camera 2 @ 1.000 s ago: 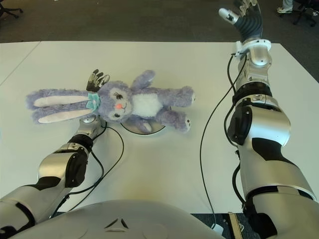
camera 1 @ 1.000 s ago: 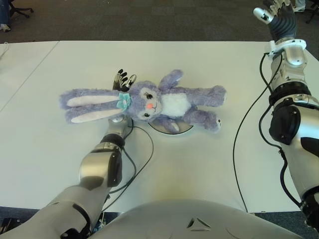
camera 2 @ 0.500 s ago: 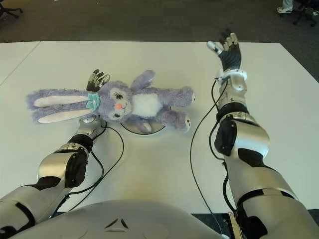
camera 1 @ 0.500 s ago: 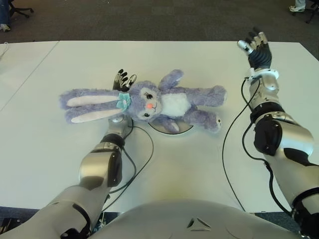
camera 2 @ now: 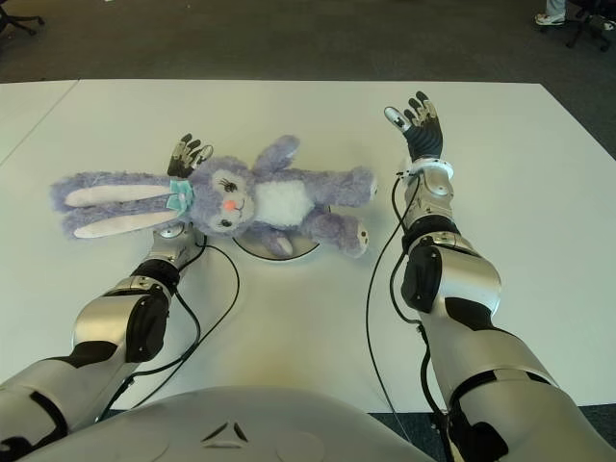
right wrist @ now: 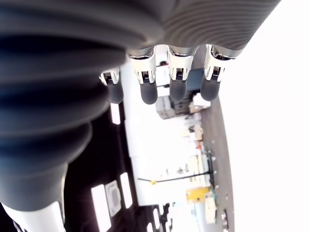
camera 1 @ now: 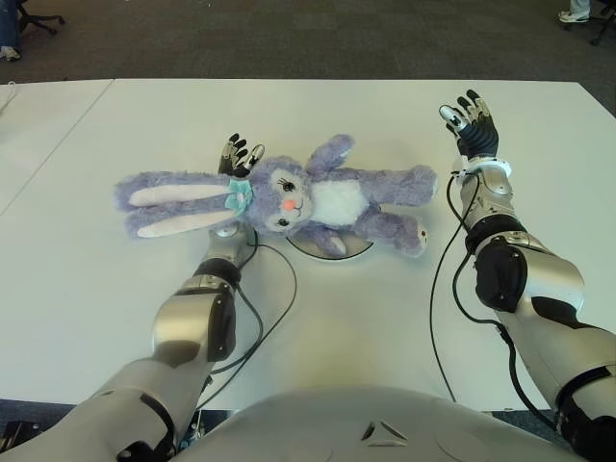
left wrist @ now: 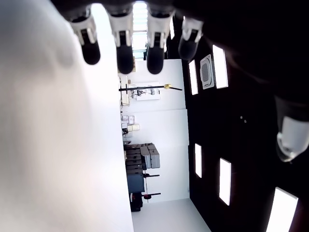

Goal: Put the doll into the plate.

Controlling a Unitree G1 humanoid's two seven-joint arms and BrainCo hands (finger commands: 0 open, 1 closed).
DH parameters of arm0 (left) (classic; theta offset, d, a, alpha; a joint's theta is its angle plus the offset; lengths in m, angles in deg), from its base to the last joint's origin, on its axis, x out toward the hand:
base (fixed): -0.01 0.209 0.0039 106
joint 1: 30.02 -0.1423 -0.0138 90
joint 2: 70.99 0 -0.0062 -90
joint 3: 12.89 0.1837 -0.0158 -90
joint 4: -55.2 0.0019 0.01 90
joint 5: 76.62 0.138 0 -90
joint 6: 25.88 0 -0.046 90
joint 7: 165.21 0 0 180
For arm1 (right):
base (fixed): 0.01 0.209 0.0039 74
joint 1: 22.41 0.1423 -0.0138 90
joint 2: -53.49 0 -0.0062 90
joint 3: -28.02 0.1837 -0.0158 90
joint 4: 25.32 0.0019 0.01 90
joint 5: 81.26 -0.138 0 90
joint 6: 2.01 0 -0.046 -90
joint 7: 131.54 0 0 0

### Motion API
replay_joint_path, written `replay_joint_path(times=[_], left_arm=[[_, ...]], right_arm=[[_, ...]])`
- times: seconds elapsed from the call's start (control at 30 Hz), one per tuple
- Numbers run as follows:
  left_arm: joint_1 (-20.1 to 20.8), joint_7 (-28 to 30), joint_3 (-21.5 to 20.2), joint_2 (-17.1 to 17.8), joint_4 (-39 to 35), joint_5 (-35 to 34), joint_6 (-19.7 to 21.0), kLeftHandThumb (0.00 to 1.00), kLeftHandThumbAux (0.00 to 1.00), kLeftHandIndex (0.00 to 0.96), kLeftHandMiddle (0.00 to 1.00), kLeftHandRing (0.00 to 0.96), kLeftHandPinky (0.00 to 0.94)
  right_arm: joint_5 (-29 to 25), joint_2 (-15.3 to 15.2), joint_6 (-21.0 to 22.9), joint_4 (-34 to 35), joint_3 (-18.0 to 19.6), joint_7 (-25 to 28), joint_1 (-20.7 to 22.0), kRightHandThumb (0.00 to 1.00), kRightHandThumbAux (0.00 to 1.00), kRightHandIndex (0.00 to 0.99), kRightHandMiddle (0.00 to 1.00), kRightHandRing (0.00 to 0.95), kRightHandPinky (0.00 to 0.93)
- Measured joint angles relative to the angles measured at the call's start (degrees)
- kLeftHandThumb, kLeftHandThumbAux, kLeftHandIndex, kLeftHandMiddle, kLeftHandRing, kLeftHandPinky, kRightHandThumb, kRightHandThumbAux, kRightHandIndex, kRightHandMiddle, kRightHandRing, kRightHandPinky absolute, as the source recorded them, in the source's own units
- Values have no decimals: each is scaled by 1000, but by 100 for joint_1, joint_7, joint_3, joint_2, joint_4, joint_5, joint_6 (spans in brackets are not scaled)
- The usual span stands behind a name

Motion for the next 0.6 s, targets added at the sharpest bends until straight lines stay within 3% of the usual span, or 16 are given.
replay_joint_path(times=[0.6], left_arm=[[-1,0,12,5,0,1,0,0,514,71,135,122,109]], right_arm=[[4,278,2,-17,24,-121,-249,0,768,0,0,0,0]])
